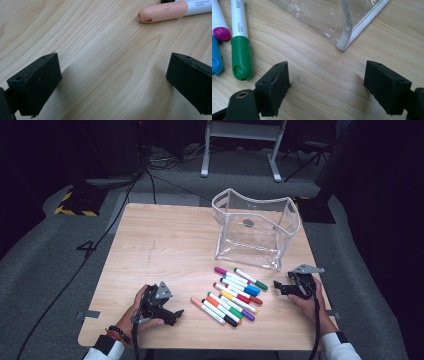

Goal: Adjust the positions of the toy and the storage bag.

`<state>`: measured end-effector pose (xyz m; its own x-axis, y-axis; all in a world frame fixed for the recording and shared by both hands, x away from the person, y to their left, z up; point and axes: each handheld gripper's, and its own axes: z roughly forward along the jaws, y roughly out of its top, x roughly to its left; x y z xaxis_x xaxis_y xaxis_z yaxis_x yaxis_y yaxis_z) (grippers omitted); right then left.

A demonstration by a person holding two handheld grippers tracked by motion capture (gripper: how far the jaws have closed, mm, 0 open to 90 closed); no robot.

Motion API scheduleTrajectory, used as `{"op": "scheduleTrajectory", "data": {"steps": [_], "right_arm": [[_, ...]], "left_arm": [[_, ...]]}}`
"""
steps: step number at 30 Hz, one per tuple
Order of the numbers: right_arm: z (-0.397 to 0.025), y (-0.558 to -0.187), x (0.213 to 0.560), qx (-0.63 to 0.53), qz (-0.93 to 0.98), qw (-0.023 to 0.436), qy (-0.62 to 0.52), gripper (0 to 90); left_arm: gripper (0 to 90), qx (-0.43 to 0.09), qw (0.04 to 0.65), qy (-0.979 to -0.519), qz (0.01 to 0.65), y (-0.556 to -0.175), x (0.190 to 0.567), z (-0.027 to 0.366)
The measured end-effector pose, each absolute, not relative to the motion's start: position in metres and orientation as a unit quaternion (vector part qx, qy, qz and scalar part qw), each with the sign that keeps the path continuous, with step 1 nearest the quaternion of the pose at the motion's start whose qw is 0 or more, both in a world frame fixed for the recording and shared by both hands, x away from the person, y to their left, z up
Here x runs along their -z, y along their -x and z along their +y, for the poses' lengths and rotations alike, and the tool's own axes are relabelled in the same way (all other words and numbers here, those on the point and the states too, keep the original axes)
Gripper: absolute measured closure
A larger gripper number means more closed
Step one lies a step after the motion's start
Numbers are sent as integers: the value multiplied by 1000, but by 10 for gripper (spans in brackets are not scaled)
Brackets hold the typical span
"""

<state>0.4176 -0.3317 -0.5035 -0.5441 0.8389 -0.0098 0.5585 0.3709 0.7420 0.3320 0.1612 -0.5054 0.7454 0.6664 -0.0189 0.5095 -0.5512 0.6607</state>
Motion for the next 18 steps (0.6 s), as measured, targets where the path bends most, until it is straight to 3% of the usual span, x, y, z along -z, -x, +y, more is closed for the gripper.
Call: {"op": "scheduleTrajectory", "data": {"steps": [10, 18], "right_arm": [[-328, -420, 503, -358, 811, 194, -420, 217], [-319, -420, 503, -374, 825, 182, -384, 367]], "left_arm": [[2, -113, 335, -880, 319, -315, 505, 123], [4, -107, 337, -884, 305, -311, 505, 98]]}}
